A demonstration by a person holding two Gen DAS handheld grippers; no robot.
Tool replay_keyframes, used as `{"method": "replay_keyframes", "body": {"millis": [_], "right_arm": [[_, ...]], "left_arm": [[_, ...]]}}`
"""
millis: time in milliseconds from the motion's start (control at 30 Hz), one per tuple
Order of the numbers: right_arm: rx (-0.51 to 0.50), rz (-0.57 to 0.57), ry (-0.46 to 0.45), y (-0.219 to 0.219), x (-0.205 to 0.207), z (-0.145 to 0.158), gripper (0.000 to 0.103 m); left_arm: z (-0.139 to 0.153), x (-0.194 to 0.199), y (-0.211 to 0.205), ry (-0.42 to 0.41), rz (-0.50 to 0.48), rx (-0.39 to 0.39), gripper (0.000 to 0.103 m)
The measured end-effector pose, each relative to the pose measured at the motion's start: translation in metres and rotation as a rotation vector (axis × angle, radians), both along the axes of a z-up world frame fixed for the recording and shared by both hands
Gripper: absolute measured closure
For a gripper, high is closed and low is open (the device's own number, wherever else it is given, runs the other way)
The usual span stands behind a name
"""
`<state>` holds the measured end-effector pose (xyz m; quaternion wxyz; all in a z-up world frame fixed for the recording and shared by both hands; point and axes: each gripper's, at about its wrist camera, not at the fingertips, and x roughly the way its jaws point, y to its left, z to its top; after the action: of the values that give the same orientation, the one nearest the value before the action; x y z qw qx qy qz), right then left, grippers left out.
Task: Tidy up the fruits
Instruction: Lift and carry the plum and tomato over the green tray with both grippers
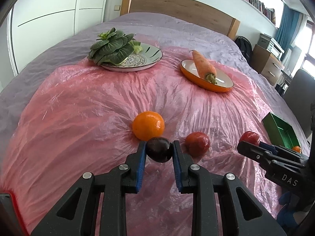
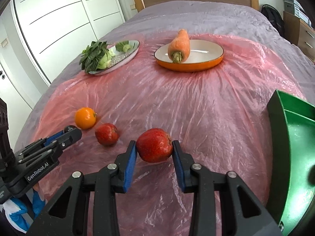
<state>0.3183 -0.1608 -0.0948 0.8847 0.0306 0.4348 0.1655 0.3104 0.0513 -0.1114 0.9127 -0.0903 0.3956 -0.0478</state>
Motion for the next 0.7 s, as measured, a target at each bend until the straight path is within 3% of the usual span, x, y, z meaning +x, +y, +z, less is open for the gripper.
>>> {"method": "replay_keyframes", "body": {"millis": [700], "right_arm": [[0.058,0.017,0.002,-0.012,-0.059,0.033,0.041]], "left_arm": [[0.035,-0.050,-0.022,-0.004,0.017,0.020,0.081]]}}
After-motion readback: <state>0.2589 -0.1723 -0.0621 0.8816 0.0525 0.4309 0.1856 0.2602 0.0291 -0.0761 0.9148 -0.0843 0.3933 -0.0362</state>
